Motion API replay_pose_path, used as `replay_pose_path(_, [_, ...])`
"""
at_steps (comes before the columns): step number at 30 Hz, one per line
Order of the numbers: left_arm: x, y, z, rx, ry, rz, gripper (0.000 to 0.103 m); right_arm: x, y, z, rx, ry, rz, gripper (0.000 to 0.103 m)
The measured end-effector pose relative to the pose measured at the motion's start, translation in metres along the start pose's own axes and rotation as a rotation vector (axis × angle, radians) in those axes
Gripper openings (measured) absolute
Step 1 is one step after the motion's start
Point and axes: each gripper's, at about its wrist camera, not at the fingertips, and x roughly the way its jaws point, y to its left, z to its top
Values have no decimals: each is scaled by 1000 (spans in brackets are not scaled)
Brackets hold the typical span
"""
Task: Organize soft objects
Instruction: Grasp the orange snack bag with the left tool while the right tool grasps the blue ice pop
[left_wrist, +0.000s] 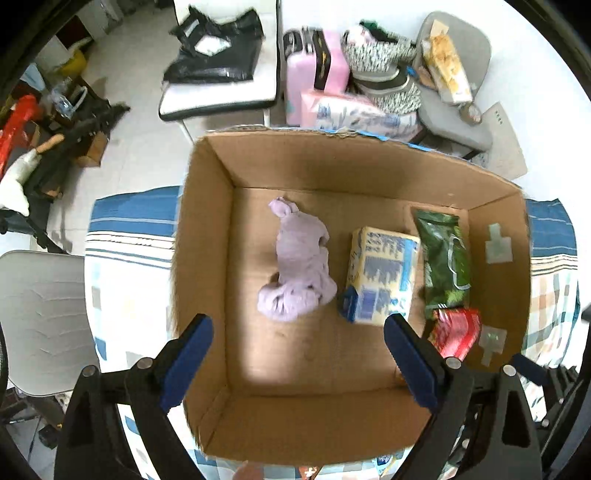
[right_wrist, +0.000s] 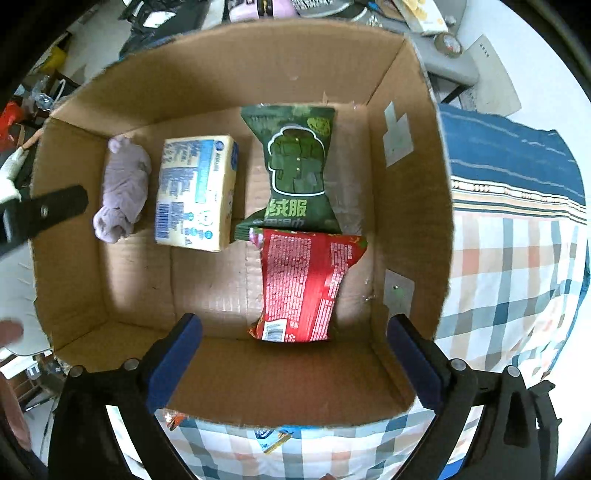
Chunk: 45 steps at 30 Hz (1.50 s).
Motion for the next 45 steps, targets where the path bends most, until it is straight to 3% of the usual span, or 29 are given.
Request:
replay_pose_path(13, [-77, 0, -83, 1, -197, 45, 95, -41, 9, -74, -6, -253, -7, 102])
replay_pose_path(24, [-126, -2, -125, -37, -294, 47, 95, -86, 3, -124, -6, -353, 26, 102])
replay_pose_path(31, [-91, 20, -162, -145, -196, 30, 95, -79, 1, -150, -29, -337, 89, 102])
replay_pose_path(35, [-55, 36, -184, -200, -104, 33, 95, -29, 9, -163, -68, -213, 139, 102])
replay_pose_path(40, [-7, 55, -203, -263, 24, 21, 95, 40, 29, -165, -108, -106, 136, 101])
replay_pose_path(42, [5, 60, -207, -282, 52, 2, 95, 61, 36, -163, -112, -75, 142, 96])
replay_pose_path(45, [21, 64, -210, -297, 75, -1, 95, 96, 47, -157, -108, -11, 144, 75])
